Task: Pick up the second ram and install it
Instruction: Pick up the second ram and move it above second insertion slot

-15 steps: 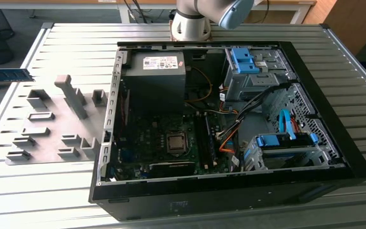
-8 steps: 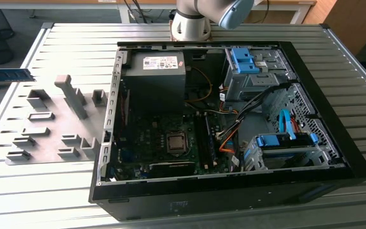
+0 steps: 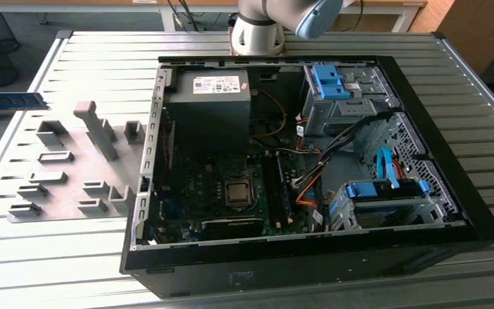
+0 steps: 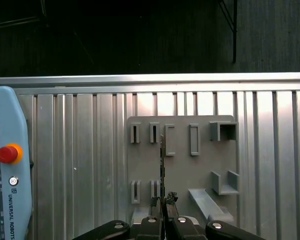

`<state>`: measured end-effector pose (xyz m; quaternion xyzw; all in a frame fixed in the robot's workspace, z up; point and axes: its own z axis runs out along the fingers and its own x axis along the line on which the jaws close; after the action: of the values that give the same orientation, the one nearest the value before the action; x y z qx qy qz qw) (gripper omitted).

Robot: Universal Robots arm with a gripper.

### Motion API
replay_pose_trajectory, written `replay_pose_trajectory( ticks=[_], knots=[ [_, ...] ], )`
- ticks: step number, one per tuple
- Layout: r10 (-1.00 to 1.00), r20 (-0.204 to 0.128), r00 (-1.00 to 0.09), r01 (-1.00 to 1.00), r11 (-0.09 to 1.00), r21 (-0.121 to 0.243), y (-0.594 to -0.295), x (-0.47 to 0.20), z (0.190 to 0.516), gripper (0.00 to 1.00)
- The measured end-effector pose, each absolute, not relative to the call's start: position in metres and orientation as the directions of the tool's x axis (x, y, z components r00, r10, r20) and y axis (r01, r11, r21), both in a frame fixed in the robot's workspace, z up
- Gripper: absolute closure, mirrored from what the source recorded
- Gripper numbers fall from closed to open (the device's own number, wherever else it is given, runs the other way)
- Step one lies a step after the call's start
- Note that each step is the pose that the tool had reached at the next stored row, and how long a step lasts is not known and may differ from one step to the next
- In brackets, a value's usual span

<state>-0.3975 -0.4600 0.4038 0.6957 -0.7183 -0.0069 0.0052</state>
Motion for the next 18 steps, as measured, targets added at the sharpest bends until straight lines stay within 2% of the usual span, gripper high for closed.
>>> replay_pose_trajectory(
  ticks=[18],
  knots=[
    [-0.999,-0.002,-0.032,-0.999,0.032,0.017,-0.4600,-0.3906,0.4038,0.86]
  ],
)
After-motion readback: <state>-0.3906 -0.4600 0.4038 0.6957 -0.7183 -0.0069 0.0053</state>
